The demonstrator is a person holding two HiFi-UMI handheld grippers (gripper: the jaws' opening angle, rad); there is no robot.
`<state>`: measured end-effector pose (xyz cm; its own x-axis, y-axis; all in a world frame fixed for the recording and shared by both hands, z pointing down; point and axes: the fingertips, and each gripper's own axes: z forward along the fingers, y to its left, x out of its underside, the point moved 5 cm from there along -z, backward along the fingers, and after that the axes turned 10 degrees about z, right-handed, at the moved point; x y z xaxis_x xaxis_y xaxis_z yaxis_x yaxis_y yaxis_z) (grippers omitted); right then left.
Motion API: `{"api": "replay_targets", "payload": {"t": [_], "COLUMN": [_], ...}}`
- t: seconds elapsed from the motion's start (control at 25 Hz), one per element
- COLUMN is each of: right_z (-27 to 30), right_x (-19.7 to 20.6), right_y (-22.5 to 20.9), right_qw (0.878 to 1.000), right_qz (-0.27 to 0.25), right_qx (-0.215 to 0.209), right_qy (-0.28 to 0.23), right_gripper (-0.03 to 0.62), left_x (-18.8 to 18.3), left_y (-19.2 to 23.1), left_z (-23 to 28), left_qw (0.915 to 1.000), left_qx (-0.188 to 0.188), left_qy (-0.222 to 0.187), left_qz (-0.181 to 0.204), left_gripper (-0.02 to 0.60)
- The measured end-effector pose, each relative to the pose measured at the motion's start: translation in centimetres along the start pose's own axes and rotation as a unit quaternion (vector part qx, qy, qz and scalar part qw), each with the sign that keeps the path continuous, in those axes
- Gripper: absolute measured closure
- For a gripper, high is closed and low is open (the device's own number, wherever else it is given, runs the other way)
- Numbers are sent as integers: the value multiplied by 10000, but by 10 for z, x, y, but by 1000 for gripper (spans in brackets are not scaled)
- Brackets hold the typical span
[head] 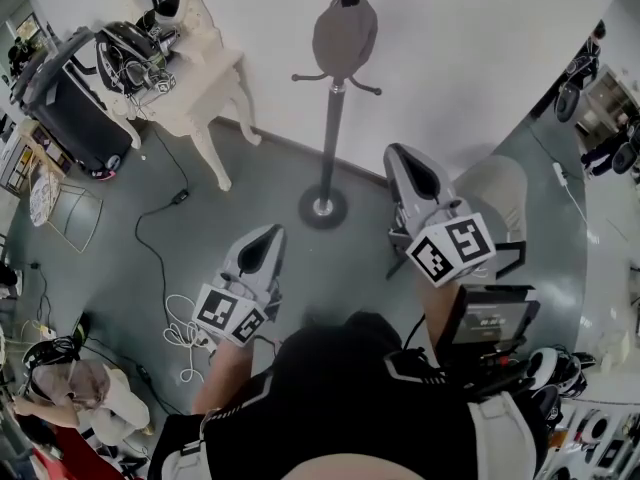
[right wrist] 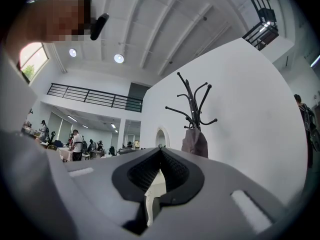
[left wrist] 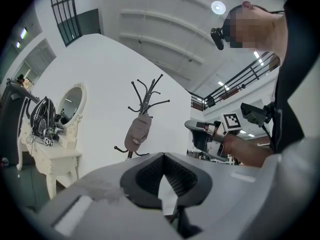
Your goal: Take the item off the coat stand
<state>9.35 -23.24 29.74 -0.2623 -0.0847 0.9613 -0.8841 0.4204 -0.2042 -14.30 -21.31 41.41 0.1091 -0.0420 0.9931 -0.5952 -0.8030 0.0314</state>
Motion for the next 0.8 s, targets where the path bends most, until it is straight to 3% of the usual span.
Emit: {"api": "replay_targets", "payload": {"t": [0.4, 0.52, 0.8], "right_z": [27, 41, 76], "right_x": [1, 2, 0], "right_y": [-20, -31, -56], "right_qw": [9999, 10000, 9999], "right_qz": [-54, -4, 48], "right_qx": [70, -12, -141], "right_qy": [-58, -77, -60], "right_gripper": [578, 511, 473], "left_x": [0, -1, -9], "left_y": [14, 20, 37], "left_z": [17, 26, 51], "left_qw": [10000, 9998, 9992], "left_qx": [-50, -148, -332], "left_qy": [20, 34, 52], "left_qz": [59, 113, 231], "left_gripper": [571, 571, 571]}}
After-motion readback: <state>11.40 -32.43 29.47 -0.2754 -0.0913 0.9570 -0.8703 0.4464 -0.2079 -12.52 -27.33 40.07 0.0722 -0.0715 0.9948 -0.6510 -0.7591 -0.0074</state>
